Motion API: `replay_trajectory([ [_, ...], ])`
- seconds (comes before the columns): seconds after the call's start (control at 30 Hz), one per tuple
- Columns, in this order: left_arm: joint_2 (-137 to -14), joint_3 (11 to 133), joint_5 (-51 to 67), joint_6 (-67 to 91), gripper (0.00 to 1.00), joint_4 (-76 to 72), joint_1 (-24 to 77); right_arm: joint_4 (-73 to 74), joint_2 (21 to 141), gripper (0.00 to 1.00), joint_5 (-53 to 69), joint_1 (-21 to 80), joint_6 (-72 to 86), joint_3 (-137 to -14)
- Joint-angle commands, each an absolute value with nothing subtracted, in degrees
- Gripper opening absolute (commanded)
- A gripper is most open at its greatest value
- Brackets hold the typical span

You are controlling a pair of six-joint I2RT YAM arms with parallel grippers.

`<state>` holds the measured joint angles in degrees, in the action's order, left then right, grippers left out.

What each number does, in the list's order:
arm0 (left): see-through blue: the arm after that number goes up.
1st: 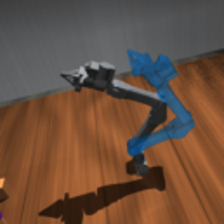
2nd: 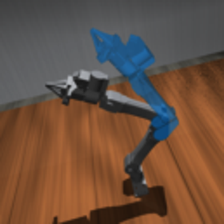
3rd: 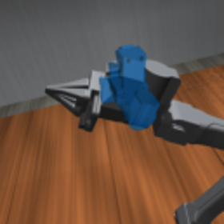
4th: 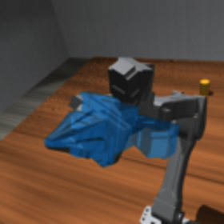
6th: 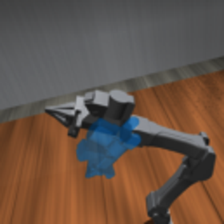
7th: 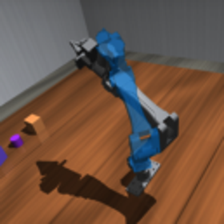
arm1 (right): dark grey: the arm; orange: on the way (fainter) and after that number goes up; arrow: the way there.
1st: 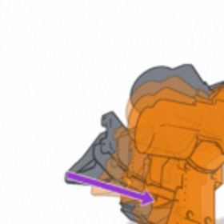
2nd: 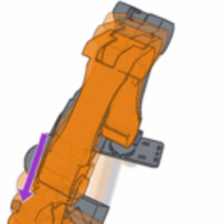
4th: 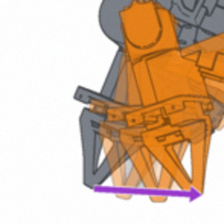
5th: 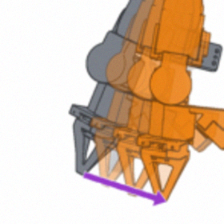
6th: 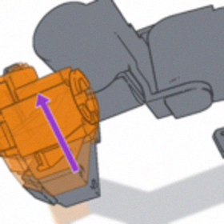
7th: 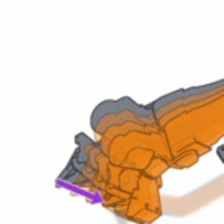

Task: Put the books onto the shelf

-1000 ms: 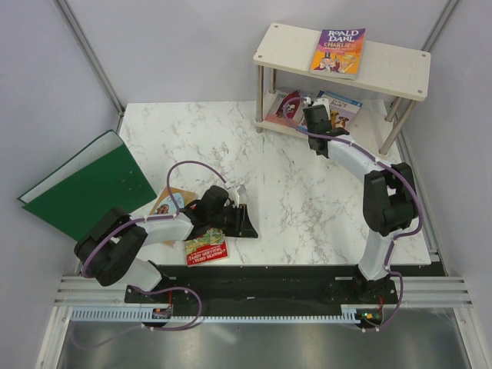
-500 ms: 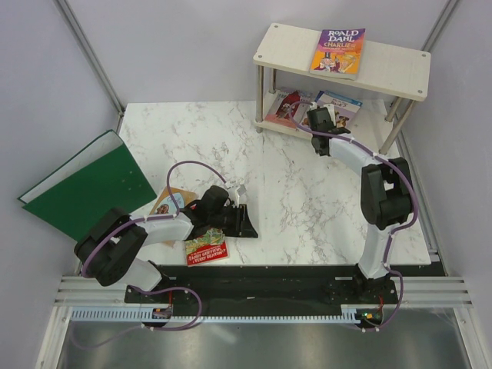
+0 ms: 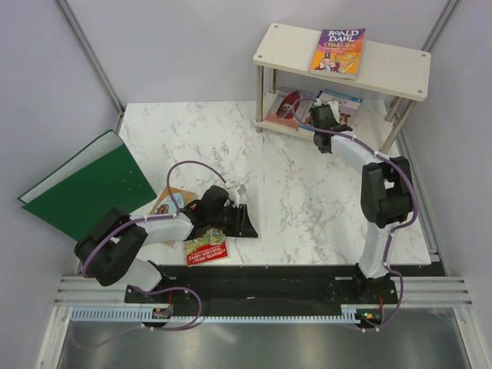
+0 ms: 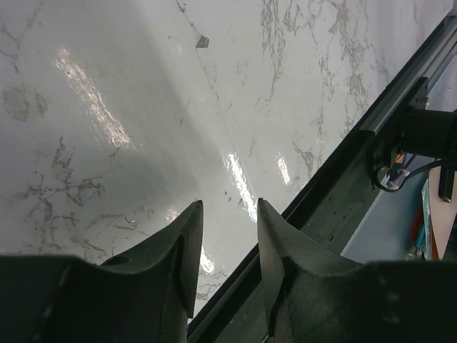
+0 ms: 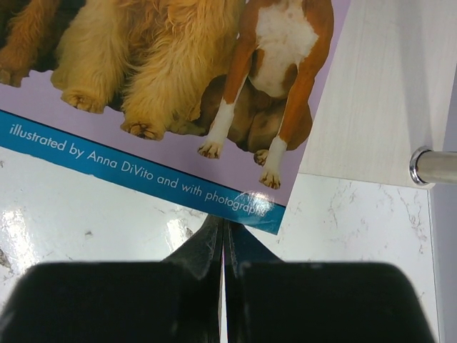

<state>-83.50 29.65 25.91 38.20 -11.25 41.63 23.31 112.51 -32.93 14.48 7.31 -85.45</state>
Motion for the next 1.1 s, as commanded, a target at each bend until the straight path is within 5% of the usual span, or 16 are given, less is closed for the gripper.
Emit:
replay_trajectory([
  [0.0, -83.32, 30.94, 26.81, 38.58, 0.43, -13.1, 42.01, 22.76, 111.36, 0.0, -31.73, 14.24, 8.26, -86.05],
  [0.23, -79.39, 31.9, 24.79, 38.58, 0.43, -11.17, 41.92, 22.06, 104.16, 0.12, -27.86, 18.79, 9.84, -78.59],
  [0.4, -72.87, 40.22, 10.6, 36.74, 0.51, 8.98, 41.57, 20.93, 94.06, 0.54, -26.04, 25.65, 13.8, -69.29],
  [0.7, -67.06, 48.79, -7.39, 46.47, 0.63, 40.5, 29.92, 2.59, 83.32, 0.94, 8.39, 29.97, 29.5, -51.09],
  [1.07, -59.95, 31.48, 1.23, 55.98, 0.64, 41.13, 20.48, -12.21, 99.48, 0.97, 17.84, 43.59, 43.93, -53.07],
])
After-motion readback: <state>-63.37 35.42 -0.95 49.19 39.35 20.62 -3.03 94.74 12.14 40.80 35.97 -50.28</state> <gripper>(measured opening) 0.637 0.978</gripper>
